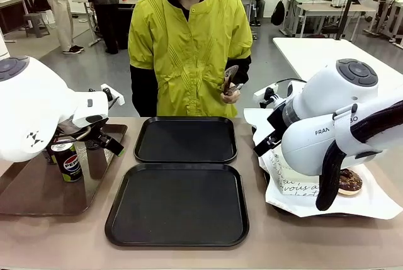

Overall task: Set up donuts and drinks on trays.
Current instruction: Pick up one Pepsi coke and place it on the Flat Tray.

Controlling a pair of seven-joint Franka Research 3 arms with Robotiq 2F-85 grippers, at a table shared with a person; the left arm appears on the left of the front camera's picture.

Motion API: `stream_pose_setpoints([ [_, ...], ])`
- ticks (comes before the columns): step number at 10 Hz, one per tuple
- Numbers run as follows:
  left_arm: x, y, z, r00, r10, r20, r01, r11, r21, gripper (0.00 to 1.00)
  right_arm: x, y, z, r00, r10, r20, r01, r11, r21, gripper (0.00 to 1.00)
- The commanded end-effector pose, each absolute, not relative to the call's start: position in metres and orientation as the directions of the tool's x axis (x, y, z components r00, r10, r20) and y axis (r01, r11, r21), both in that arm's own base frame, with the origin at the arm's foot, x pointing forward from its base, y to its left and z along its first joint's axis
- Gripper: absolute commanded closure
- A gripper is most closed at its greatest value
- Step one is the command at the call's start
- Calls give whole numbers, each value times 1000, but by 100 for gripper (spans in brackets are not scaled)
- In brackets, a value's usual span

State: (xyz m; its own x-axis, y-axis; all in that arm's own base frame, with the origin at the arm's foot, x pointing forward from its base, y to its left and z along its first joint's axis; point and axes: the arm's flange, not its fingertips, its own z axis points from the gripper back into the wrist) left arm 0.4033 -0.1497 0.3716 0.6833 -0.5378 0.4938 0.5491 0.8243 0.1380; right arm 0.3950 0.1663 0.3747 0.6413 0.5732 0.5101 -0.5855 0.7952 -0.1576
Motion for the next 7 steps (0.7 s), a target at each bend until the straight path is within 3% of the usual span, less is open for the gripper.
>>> stream_pose_setpoints([
  [1, 403, -150, 372, 683, -538, 494, 549, 824, 138, 0, 395, 166, 375, 641, 573, 510, -586, 795, -157, 0],
  [6, 403, -150, 372, 683, -538, 494, 549, 824, 138, 0, 395, 166, 375, 641, 573, 510, -586, 795, -158, 0],
  [7, 403, -150, 372, 683, -538, 494, 549, 824, 138, 0, 366, 174, 395, 597, 625, 503, -629, 754, -191, 0],
])
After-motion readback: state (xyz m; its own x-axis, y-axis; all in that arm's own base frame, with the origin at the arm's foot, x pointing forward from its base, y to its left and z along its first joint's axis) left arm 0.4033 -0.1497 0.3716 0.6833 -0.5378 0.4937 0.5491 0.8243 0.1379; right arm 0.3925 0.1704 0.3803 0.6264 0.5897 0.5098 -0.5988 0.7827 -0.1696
